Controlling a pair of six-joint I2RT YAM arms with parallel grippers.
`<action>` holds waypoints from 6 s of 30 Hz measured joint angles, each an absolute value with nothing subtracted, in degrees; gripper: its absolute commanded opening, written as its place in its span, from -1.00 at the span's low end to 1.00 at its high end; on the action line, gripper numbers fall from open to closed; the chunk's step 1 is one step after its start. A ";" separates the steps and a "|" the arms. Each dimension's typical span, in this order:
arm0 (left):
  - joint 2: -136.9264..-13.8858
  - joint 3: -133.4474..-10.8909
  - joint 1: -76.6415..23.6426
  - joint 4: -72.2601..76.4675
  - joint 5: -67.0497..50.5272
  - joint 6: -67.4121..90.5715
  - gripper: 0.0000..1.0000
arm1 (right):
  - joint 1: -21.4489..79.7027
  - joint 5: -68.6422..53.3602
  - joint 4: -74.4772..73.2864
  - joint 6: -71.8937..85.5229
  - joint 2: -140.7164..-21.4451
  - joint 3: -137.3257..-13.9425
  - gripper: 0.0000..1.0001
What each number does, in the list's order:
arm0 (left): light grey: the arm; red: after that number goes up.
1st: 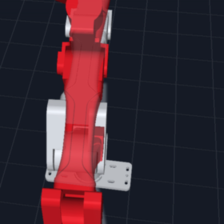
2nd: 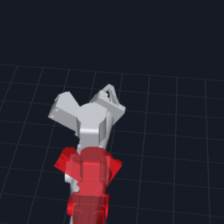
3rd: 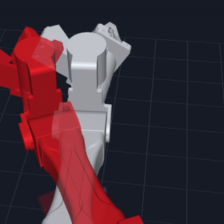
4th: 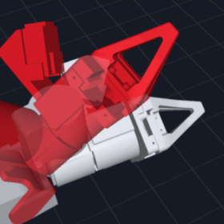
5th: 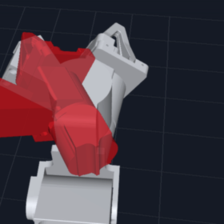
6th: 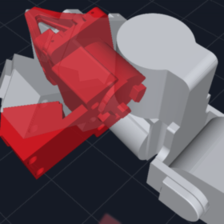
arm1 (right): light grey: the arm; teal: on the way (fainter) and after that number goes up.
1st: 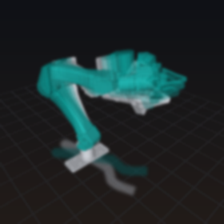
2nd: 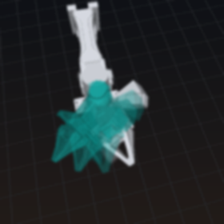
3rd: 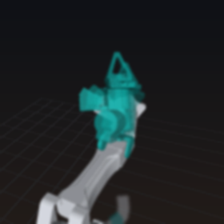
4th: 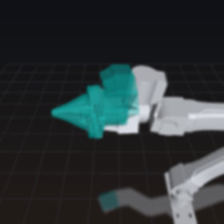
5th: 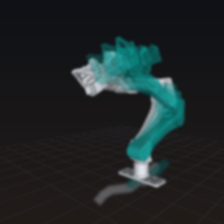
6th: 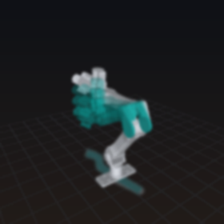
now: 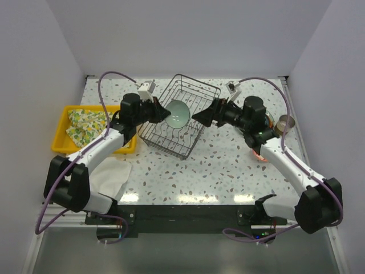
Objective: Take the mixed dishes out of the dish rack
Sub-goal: Place the bowl in the bowl.
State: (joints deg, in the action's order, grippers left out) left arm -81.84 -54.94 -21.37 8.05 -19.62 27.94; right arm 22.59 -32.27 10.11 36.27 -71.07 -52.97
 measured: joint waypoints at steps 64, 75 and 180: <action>-52.40 -44.47 -38.09 0.86 12.05 13.21 1.00 | 39.75 25.71 -31.42 24.69 -71.90 -66.94 -1.00; -38.59 -27.88 -38.09 11.33 20.58 3.38 1.00 | 18.48 20.38 -46.81 25.87 -60.53 -63.53 -1.00; -40.45 -26.85 -35.62 13.80 20.71 5.54 1.00 | -11.94 -1.54 -45.28 16.40 -52.58 -57.23 0.97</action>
